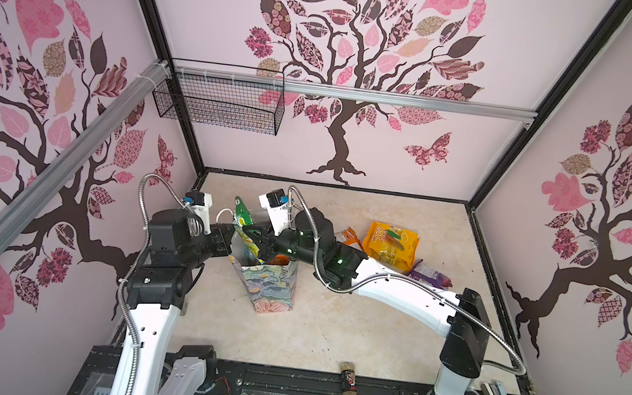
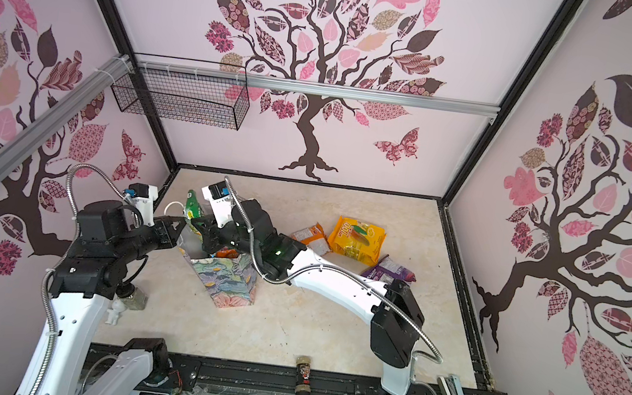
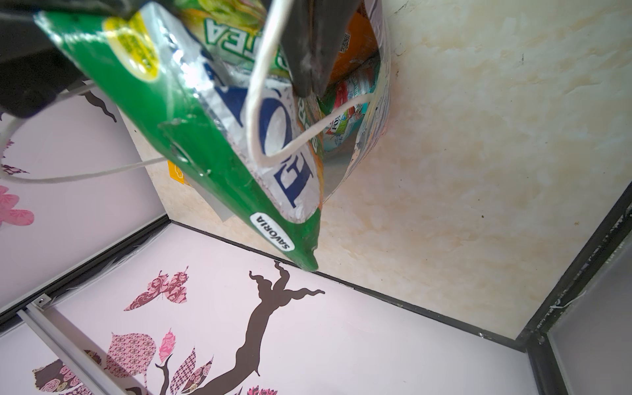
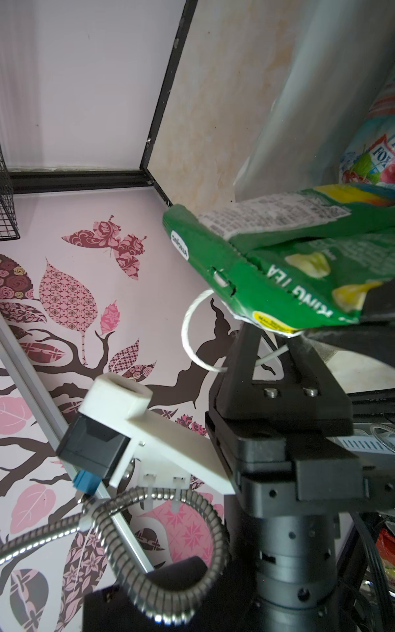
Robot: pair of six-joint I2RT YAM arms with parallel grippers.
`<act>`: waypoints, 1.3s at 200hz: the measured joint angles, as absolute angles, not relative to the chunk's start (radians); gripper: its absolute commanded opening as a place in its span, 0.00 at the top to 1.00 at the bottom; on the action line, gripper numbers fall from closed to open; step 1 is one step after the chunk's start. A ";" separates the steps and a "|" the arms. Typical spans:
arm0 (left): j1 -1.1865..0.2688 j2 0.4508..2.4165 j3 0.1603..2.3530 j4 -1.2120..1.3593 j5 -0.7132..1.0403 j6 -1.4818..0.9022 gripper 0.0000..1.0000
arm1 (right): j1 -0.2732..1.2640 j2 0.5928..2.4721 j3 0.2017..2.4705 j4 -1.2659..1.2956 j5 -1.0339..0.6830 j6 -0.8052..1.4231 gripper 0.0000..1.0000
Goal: Place the snacks into the paper bag
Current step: 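Lower the green packet into the paper bag with the right gripper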
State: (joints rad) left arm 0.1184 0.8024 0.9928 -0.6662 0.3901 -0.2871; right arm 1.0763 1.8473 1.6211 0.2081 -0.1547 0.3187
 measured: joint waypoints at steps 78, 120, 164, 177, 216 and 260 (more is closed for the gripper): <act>0.119 0.800 0.991 -0.667 0.388 -0.287 0.92 | 1.057 1.847 1.569 0.229 -0.155 0.333 0.90; 0.119 0.800 0.991 -0.667 0.388 -0.287 0.92 | 1.058 1.847 1.563 0.230 -0.157 0.333 0.82; 0.119 0.800 0.991 -0.667 0.388 -0.287 0.92 | 1.058 1.846 1.558 0.230 -0.158 0.325 0.57; 0.119 0.800 0.991 -0.667 0.388 -0.287 0.92 | 1.059 1.843 1.554 0.230 -0.158 0.324 0.54; 0.119 0.800 0.991 -0.667 0.387 -0.287 0.92 | 1.059 1.792 1.488 0.232 -0.147 0.321 0.49; 0.119 0.800 0.991 -0.667 0.387 -0.287 0.92 | 1.059 1.666 1.430 0.244 -0.122 0.316 0.47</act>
